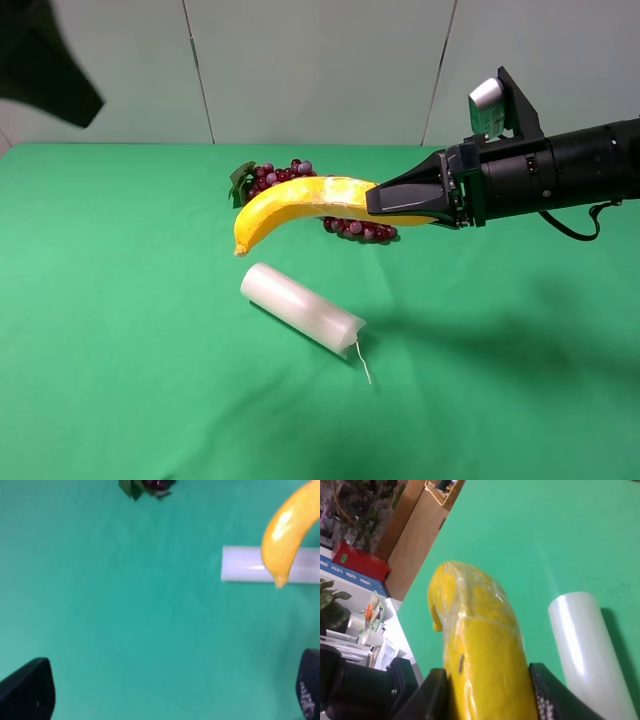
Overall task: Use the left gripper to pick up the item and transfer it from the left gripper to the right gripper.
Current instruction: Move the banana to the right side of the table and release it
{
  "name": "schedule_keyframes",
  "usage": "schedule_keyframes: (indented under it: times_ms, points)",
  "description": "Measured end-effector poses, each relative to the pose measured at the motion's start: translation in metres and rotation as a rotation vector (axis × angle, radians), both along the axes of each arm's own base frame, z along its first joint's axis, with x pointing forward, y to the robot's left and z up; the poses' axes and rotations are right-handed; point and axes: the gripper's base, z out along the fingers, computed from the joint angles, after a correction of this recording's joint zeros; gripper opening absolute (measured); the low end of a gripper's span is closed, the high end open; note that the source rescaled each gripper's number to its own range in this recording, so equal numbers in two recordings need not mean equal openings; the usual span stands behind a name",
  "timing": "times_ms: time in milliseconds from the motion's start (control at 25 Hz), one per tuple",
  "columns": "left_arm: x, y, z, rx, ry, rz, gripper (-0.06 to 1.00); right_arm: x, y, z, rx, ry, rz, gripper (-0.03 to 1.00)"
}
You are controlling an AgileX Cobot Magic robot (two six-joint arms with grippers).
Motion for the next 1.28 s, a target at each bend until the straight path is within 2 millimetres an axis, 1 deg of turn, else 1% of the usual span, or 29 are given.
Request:
schedule_keyframes:
  times_ms: [200,440,560,680,840,960,1120,1200,1280]
  points:
    - [-0.035,0.033,-0.015,-0.062,-0.011,0.064,0.94,-0.001,0.0,0.0,-0.004,0.0,0.007,0.0]
    - [-0.08,0.073,-0.031,-0.157,-0.083,0.087,0.94,-0.001,0.0,-0.001,-0.013,-0.002,0.012,0.0]
    - [-0.097,0.089,-0.044,-0.193,-0.115,0.086,0.94,-0.001,0.0,-0.001,-0.014,-0.002,0.013,0.0]
    - [-0.111,0.102,-0.06,-0.215,-0.137,0.086,0.94,-0.001,0.0,-0.001,-0.013,0.002,0.011,0.0]
    - [-0.124,0.111,-0.083,-0.268,-0.164,0.069,0.94,-0.001,0.0,-0.001,-0.012,0.009,0.009,0.0]
    - [-0.132,0.113,-0.102,-0.312,-0.15,0.05,0.94,-0.001,0.0,-0.001,-0.012,0.014,0.007,0.0]
    - [-0.138,0.115,-0.127,-0.32,-0.122,0.034,0.92,-0.001,0.0,-0.001,-0.011,0.021,0.004,0.0]
    - [-0.137,0.114,-0.134,-0.322,-0.125,0.023,0.92,-0.001,0.0,-0.001,-0.01,0.024,0.002,0.0]
    - [-0.136,0.113,-0.135,-0.321,-0.144,0.002,0.92,-0.001,0.0,-0.001,-0.009,0.028,0.0,0.0]
